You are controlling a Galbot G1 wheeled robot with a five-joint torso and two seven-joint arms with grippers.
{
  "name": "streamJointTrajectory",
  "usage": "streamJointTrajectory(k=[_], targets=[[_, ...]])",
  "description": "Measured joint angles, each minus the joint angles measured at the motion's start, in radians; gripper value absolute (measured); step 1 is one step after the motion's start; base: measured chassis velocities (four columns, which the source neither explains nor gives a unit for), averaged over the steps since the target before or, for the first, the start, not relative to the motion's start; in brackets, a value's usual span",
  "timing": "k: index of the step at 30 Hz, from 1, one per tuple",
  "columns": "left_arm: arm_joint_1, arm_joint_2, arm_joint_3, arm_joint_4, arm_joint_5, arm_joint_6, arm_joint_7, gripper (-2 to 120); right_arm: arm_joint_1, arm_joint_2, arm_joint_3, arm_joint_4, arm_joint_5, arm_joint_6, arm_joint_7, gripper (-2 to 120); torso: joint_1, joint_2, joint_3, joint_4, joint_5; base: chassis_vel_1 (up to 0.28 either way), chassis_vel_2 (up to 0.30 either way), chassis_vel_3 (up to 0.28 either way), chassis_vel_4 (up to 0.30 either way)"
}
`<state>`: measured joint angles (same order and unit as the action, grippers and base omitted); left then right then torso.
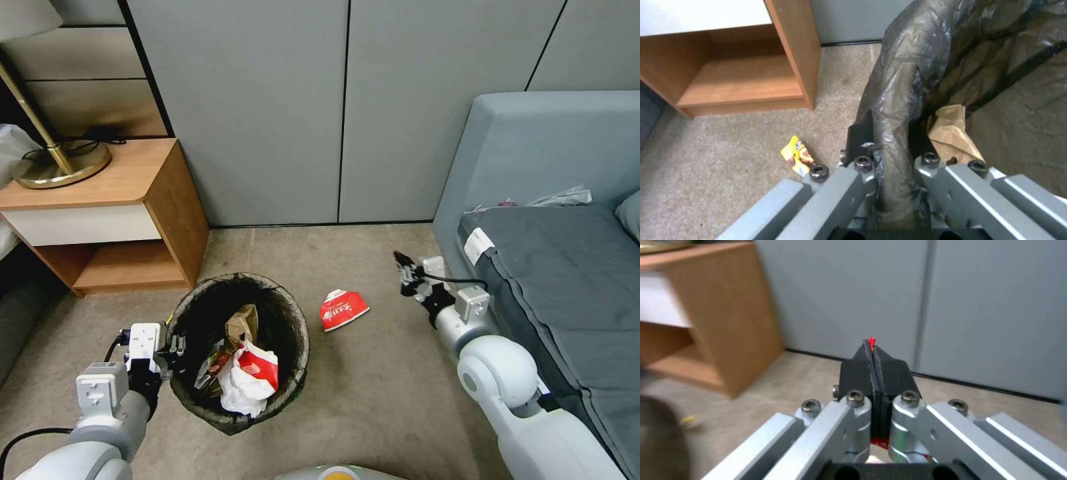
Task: Pick up the trash bin, then pick up the garbage from the floor and place it into the trash bin.
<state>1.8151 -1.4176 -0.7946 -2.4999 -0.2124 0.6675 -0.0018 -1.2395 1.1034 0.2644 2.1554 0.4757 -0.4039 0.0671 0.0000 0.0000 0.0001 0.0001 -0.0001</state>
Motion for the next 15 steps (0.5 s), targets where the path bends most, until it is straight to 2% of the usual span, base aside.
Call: streamJointTrajectory(k=[9,15], targets=[[-0.003,0.007,0.005,0.0,-0.002,0.003,-0.002,1,0.021,-0.025,-0.086,0.072,0.039,-0.012,-0.047,0,0.0,0.0,0.0,-0.0001,0.0001,0.0,0.0,0.0,0.0],[-0.012,0.012,0.008,0.0,0.0,0.005,-0.004,1,0.076,-0.049,-0.247,0.116,0.083,-0.013,-0.075,0,0.0,0.0,0.0,-0.0001,0.0,0.0,0.0,0.0,0.0]])
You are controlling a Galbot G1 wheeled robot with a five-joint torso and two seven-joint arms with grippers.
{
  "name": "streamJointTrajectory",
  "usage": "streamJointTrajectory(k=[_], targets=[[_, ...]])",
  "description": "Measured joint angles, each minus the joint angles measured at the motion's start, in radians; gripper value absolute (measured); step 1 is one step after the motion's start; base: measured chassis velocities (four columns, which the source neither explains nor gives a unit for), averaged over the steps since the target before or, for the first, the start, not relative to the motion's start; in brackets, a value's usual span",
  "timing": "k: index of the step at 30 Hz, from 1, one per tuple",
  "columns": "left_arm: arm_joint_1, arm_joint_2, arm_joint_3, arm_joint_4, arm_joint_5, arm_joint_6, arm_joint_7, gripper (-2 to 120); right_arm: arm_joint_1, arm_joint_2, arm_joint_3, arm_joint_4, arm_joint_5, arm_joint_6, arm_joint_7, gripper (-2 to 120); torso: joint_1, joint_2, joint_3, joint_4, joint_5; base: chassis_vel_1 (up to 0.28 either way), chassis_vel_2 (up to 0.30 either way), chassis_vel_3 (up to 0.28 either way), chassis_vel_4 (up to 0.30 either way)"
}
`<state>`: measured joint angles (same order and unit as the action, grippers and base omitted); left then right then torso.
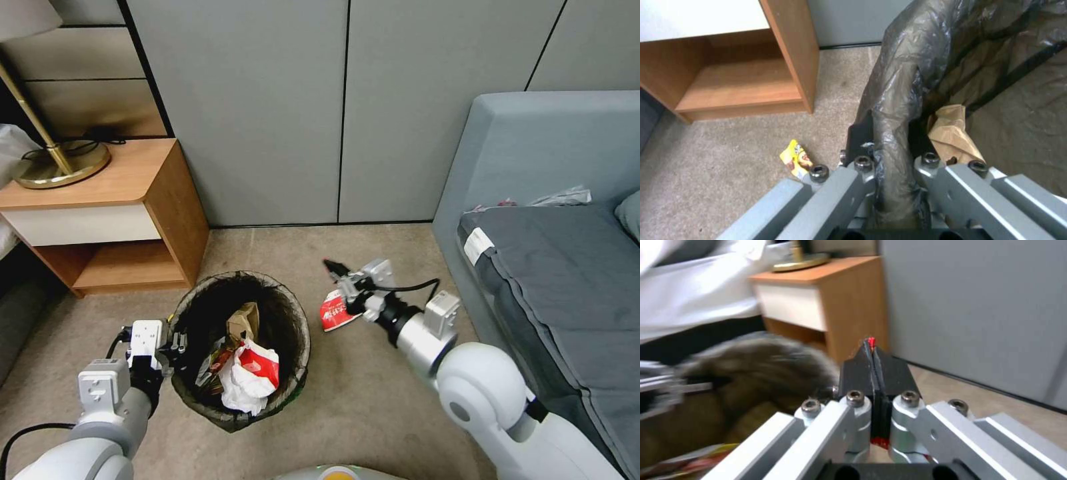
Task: Pick up the trash bin, then pick up the garbage from the floor and place it into the trash bin.
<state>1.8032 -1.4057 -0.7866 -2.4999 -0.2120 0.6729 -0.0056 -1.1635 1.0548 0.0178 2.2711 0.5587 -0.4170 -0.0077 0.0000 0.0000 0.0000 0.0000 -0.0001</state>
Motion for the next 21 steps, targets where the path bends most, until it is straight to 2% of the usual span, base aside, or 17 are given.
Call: streamJointTrajectory(k=[5,7,9,12,21], targets=[[-0.002,0.0,0.001,0.0,0.002,0.001,0.0,1,0.037,-0.003,-0.07,0.0,0.004,-0.004,0.0,0,0.0,0.0,0.0,0.0,0.0,0.0,0.0,0.0,0.0],[-0.001,0.001,0.001,0.0,0.003,0.001,0.0,1,0.079,0.004,-0.156,-0.016,0.003,-0.006,0.0,0,0.0,0.0,0.0,0.0,0.0,0.0,0.0,0.0,0.0],[-0.001,0.001,0.0,0.0,0.003,0.001,0.0,1,0.085,0.007,-0.168,-0.02,0.002,-0.006,0.0,0,0.0,0.0,0.0,0.0,0.0,0.0,0.0,0.0,0.0],[-0.002,-0.001,-0.001,0.0,0.005,0.002,-0.001,1,0.121,0.034,-0.237,-0.044,0.0,-0.009,0.002,0,0.0,0.0,0.0,0.0,0.0,0.0,0.0,0.0,0.0],[-0.005,-0.003,0.005,0.0,0.011,0.002,-0.001,1,0.178,0.066,-0.339,-0.078,-0.002,-0.018,0.019,0,0.0,0.0,0.0,0.0,0.0,0.0,0.0,0.0,0.0]])
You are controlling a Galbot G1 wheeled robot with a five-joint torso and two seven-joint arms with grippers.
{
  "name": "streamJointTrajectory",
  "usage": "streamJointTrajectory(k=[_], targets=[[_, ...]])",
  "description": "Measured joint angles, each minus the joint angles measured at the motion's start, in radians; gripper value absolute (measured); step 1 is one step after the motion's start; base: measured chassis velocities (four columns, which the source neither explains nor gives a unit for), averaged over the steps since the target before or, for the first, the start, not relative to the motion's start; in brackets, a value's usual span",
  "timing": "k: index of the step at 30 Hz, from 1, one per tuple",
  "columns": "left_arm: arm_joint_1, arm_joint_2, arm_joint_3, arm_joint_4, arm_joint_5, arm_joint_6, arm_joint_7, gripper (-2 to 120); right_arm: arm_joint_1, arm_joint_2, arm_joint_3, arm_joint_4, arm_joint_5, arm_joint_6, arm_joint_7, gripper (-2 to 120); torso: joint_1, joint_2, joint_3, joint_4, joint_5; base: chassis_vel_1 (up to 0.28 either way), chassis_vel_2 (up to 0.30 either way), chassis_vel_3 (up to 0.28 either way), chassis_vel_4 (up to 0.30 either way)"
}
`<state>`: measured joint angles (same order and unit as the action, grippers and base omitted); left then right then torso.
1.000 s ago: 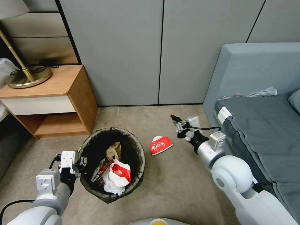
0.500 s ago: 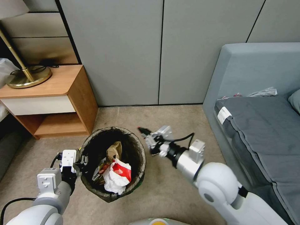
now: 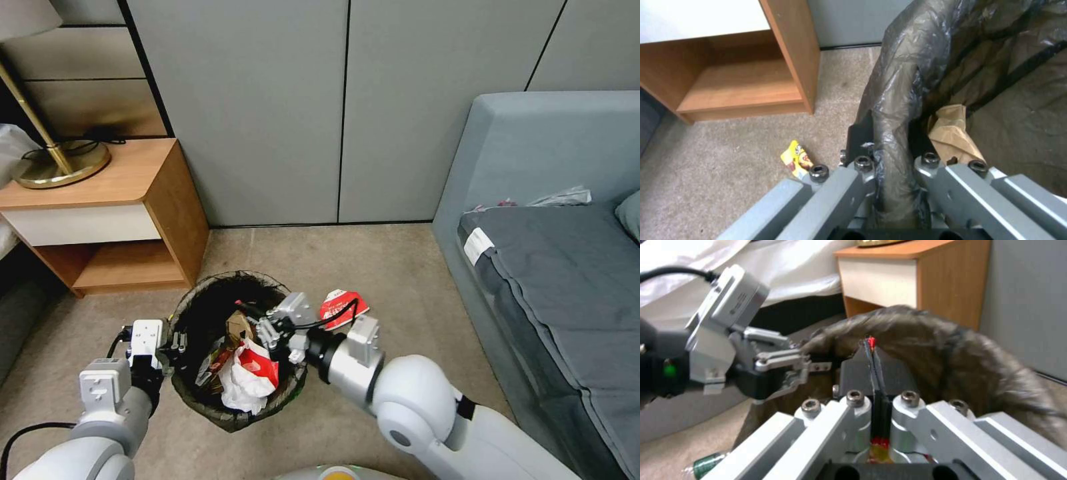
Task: Pick up the trash bin, then pick up the garbage from the floor and place it into the trash bin.
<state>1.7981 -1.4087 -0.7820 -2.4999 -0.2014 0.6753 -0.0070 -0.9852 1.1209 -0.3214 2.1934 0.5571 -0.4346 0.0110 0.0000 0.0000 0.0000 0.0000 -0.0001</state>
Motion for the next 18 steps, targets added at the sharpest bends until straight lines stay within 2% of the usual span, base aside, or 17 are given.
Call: streamJointTrajectory(k=[8,10,12,14,15,17,18], targets=[[-0.003,-0.001,0.002,0.0,0.001,0.0,0.0,1,0.028,0.025,-0.053,-0.029,-0.012,-0.016,0.024,0,0.0,0.0,0.0,0.0001,0.0,0.0,0.0,0.0,0.0],[-0.005,-0.003,0.003,0.0,0.001,0.0,0.0,1,0.033,0.032,-0.058,-0.036,-0.014,-0.018,0.037,8,0.0,0.0,0.0,0.0,0.0001,0.0,0.0,0.0,0.0],[-0.005,-0.004,0.004,0.0,0.002,0.0,0.0,1,0.034,0.034,-0.059,-0.037,-0.014,-0.02,0.044,11,0.0,0.0,0.0,0.0,0.0,0.0,0.0,0.0,0.0],[-0.006,-0.005,0.006,0.0,0.004,0.0,0.0,1,0.036,0.032,-0.058,-0.037,-0.014,-0.026,0.048,23,0.0,0.0,0.0,0.0,0.0001,0.0,0.0,0.0,0.0],[-0.006,-0.005,0.006,0.0,0.004,0.0,0.0,1,0.036,0.032,-0.058,-0.037,-0.014,-0.026,0.048,23,0.0,0.0,0.0,0.0,0.0001,0.0,0.0,0.0,0.0],[-0.006,-0.007,0.008,0.0,0.005,0.0,0.0,1,0.037,0.028,-0.054,-0.035,-0.013,-0.035,0.052,34,0.0,0.0,0.0,0.0,0.0,0.0,0.0,0.0,0.0],[-0.006,-0.007,0.008,0.0,0.005,0.0,0.001,1,0.037,0.028,-0.053,-0.034,-0.013,-0.038,0.053,35,0.0,0.0,0.0,0.0,0.0001,0.0,0.0,0.0,0.0]])
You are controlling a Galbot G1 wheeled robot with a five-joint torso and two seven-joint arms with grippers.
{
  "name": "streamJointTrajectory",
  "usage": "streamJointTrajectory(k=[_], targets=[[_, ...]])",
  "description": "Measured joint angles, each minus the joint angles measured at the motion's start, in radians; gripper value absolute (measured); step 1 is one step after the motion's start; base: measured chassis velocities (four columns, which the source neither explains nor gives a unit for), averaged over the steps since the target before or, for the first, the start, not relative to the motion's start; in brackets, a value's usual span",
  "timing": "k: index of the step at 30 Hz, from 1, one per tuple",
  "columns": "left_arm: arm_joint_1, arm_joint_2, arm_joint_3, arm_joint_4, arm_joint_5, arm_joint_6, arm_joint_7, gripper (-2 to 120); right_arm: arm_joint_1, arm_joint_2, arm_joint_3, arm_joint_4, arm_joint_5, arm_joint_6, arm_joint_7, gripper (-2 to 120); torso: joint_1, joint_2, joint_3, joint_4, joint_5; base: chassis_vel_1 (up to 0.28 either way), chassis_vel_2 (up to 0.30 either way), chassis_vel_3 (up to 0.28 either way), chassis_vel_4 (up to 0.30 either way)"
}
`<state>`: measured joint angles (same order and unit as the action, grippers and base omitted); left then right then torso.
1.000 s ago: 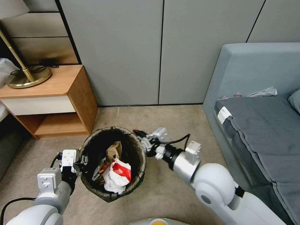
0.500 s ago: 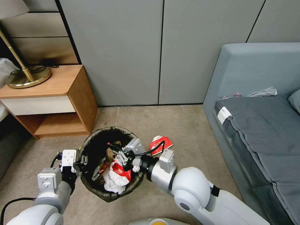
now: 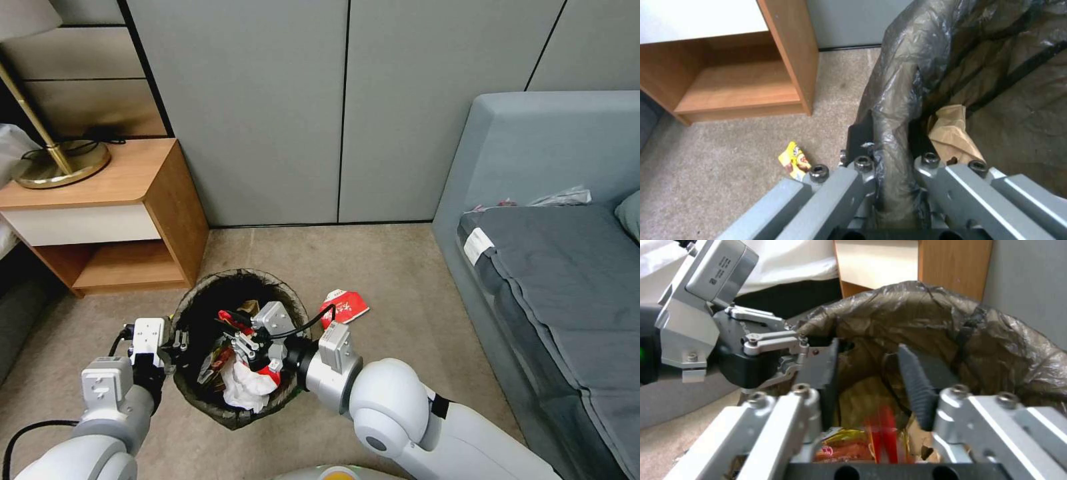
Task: Pick up the trash bin, then pick up the garbage from the floor and place it into the trash bin.
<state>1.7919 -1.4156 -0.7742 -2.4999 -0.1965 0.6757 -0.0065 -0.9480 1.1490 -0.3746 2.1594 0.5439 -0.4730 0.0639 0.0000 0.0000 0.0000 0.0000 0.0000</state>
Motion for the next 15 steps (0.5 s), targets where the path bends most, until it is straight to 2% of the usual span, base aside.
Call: streamJointTrajectory(k=[1,2,5,8,9,11,13,15], targets=[[0.0,0.0,0.0,0.0,0.0,0.0,0.0,1,0.0,0.0,0.0,0.0,0.0,0.0,0.0,35,0.0,0.0,0.0,0.0,0.0,0.0,0.0,0.0,0.0],[0.0,0.0,0.0,0.0,0.001,0.0,0.0,1,0.0,0.0,0.001,0.001,0.0,-0.003,0.002,43,0.0,0.0,0.0,0.0,0.0,0.0,0.0,0.0,0.0],[0.0,0.0,0.0,0.0,0.001,0.0,0.0,1,0.001,0.0,0.003,0.003,0.001,-0.006,0.003,51,0.0,0.0,0.0,0.0,0.0,0.0,0.0,0.0,0.0],[0.002,0.001,0.0,0.0,0.002,0.0,0.0,1,0.002,-0.002,0.01,0.009,0.001,-0.011,0.003,64,0.0,0.0,0.0,0.0,0.0,0.0,0.0,0.0,0.0],[0.002,0.001,0.0,0.0,0.002,0.0,0.0,1,0.002,-0.002,0.01,0.009,0.001,-0.011,0.003,64,0.0,0.0,0.0,0.0,0.0,0.0,0.0,0.0,0.0],[0.002,0.0,0.0,0.0,0.002,0.0,0.001,1,0.002,-0.01,0.018,0.016,0.001,-0.014,0.003,77,0.0,0.0,0.0,0.0,0.0,0.0,0.0,0.0,0.0],[0.002,0.0,0.0,0.0,0.002,0.0,0.001,1,0.002,-0.012,0.02,0.018,0.001,-0.014,0.003,78,0.0,0.0,0.0,0.0,0.0001,0.0,0.0,0.0,0.0],[0.002,0.0,0.001,0.0,0.003,0.0,0.002,1,0.002,-0.02,0.023,0.024,0.001,-0.015,0.002,92,0.0,0.0,0.0,0.0,0.0,0.0,0.0,0.0,0.0]])
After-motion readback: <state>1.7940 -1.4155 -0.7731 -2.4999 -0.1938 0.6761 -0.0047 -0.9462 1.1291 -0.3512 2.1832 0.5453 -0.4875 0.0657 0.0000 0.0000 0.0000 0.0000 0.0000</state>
